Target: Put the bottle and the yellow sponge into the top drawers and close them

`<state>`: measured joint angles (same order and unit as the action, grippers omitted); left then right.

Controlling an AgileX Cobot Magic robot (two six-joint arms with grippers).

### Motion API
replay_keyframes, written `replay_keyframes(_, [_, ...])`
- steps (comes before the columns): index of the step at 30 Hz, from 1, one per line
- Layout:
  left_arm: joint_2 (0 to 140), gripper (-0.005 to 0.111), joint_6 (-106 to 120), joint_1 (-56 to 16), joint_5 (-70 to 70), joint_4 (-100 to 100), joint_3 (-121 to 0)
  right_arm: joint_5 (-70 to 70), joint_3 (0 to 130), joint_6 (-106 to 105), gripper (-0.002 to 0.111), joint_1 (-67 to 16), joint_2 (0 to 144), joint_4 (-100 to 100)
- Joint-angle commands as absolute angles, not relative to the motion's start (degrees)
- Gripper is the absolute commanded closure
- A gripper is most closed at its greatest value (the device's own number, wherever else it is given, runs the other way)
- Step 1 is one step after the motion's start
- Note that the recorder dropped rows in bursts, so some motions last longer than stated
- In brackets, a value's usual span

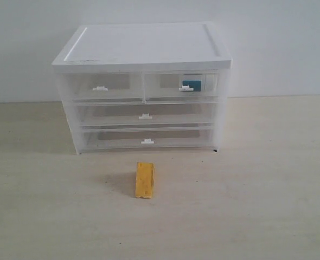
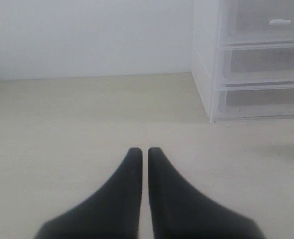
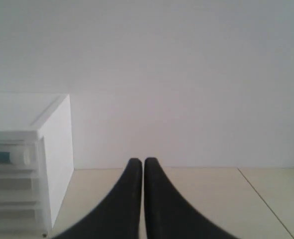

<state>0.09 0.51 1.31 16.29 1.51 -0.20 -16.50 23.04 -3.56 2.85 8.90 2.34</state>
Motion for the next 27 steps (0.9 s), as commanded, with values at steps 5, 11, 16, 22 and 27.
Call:
replay_keyframes(5, [0.0, 0.102, 0.0, 1.5, 15.9, 1.1, 0.0, -17.6, 16.7, -6.0, 0.108, 2.7, 4.7, 2.4])
replay_keyframes(11, [0.0, 0.102, 0.0, 1.5, 16.1, 1.1, 0.0, -19.8, 13.7, -6.0, 0.108, 2.7, 3.8, 2.4])
replay_keyframes(16, [0.0, 0.102, 0.0, 1.5, 16.1, 1.1, 0.0, -21.2, 13.6, -6.0, 0.108, 2.7, 3.8, 2.4])
replay_keyframes(22, [0.0, 0.102, 0.0, 1.5, 16.0, 1.1, 0.0, -21.2, 8.8, -6.1, 0.108, 2.7, 0.0, 2.2])
replay_keyframes(27, [0.0, 0.102, 0.0, 1.5, 16.0, 1.1, 0.0, -21.3, 7.0, -5.8, 0.108, 2.7, 0.0, 2.2])
